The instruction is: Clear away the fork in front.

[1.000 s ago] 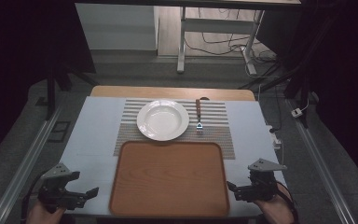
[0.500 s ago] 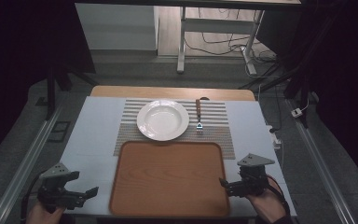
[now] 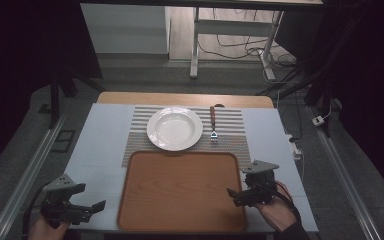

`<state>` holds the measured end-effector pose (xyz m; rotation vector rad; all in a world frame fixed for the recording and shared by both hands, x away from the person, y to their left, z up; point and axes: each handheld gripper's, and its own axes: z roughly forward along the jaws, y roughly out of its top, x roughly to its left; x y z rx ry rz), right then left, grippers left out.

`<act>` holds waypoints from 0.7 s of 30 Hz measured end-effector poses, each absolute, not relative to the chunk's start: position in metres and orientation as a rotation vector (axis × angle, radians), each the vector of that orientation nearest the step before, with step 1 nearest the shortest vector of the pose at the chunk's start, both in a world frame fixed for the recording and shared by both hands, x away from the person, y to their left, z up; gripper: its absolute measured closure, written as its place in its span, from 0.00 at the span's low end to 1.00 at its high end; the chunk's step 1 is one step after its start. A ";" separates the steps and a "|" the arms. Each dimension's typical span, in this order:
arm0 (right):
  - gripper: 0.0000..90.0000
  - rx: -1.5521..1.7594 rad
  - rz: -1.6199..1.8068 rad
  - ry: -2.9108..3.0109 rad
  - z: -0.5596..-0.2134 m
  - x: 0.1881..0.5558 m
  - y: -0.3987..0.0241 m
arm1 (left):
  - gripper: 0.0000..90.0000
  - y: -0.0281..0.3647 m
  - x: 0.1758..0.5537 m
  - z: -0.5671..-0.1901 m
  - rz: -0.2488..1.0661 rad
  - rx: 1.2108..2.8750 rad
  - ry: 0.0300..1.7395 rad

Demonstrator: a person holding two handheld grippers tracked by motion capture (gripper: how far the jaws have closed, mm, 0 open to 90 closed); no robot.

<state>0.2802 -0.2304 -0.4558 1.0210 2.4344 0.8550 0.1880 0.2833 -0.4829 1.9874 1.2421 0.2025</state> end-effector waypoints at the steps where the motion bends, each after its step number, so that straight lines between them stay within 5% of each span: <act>1: 0.00 1.013 0.847 2.440 -0.456 0.281 -0.228 | 0.00 0.283 0.188 -0.483 0.202 1.988 1.240; 21: 0.00 0.853 0.643 2.512 -0.468 0.306 -0.189 | 0.00 0.285 0.189 -0.483 0.185 1.978 1.238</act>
